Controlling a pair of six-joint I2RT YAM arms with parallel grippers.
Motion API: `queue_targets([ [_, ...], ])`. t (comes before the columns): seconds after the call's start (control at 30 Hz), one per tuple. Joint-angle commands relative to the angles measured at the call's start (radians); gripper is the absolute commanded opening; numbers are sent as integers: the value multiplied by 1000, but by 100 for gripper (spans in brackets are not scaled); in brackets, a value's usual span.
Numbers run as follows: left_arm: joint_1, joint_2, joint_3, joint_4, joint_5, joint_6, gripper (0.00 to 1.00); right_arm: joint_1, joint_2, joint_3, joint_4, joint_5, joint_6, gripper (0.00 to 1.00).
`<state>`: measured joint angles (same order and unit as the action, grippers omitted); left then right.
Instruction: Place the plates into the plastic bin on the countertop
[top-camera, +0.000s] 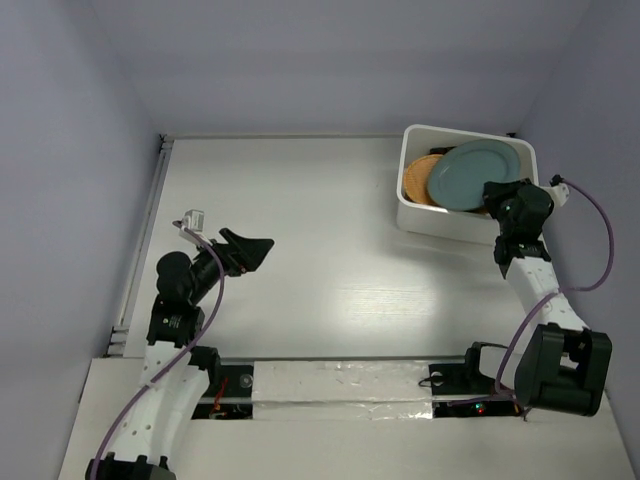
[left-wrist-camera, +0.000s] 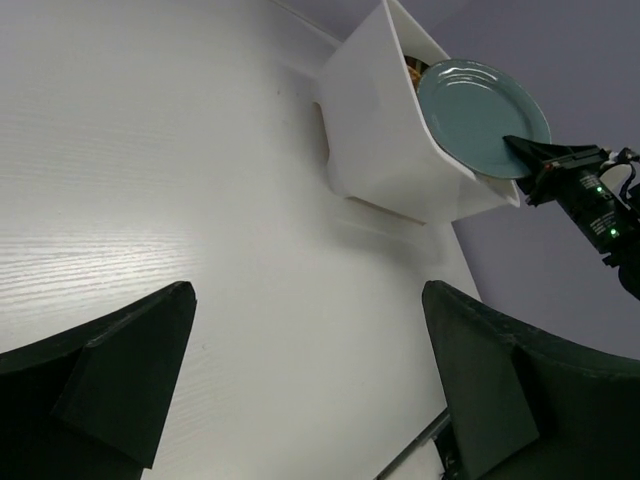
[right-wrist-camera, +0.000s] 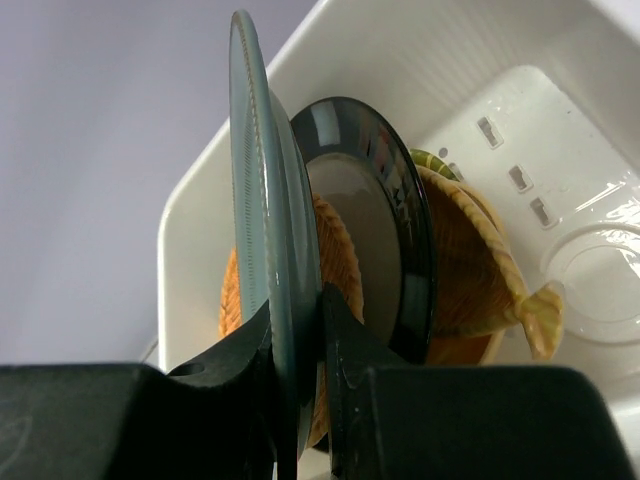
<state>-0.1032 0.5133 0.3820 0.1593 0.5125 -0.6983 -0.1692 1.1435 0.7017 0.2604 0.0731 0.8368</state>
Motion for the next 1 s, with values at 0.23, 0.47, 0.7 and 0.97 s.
queue_targets([
  [0.23, -16, 1, 81, -23, -26, 63, 99, -23, 64, 97, 62, -81, -25, 42],
  [0.47, -16, -1, 150, -84, -77, 103, 99, -23, -100, -22, 23, 39, -5, 92],
  [0.7, -16, 7, 205, -112, -91, 140, 99, -23, -353, -117, -67, 41, -7, 100],
  [0.97, -16, -15, 317, -158, -104, 209, 99, -23, -680, -191, -27, -356, -7, 0],
])
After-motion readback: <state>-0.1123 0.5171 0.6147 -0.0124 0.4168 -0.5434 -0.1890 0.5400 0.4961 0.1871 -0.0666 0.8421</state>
